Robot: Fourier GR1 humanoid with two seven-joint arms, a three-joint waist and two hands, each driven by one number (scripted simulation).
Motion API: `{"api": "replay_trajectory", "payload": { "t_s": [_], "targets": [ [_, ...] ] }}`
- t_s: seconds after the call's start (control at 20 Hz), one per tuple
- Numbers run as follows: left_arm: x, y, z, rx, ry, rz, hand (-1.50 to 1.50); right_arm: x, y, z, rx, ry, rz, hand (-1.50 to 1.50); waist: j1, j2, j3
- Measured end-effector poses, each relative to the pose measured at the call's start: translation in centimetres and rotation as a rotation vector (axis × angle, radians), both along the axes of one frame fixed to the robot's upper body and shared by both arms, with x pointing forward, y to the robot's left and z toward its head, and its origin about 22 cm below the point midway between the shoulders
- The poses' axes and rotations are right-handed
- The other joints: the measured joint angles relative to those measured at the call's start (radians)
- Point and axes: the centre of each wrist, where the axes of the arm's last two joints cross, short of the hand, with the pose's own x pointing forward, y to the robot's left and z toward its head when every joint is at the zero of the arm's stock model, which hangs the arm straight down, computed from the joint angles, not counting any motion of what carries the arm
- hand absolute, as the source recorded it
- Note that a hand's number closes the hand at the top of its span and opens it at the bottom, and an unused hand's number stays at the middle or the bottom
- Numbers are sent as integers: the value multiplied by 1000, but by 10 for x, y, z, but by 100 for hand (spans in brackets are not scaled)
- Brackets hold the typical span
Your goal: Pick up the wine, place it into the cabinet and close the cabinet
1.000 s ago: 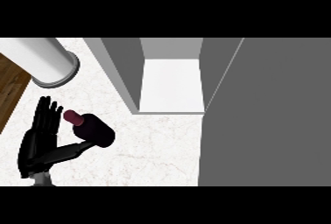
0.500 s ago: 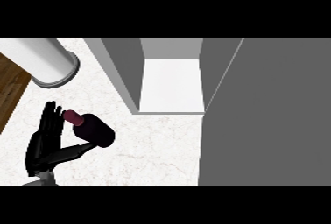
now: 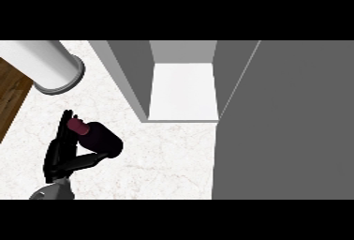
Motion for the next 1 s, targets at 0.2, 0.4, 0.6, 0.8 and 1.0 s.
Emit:
{"api": "replay_trajectory", "payload": {
  "t_s": [0.2,0.4,0.6,0.8,1.0],
  "targets": [
    [3,5,-10,-8,10,-12,-150,-4,4,-3,6,-3,1,-150,-1,0,0],
    [-1,2,-27,-16,22,-10,-150,-7,4,-4,-1,-2,1,-150,-1,0,0],
    [-6,-3,-44,-29,16,-3,-150,-6,0,-1,-14,-7,-14,-150,-1,0,0],
    [2,-2,-54,-74,6,1,-150,-7,-1,-3,-19,-6,-13,-150,-4,1,-1],
    [-1,2,-61,-127,-14,-10,-150,-1,-3,-6,-18,-9,-17,-150,-3,1,-1]
  ]
}}
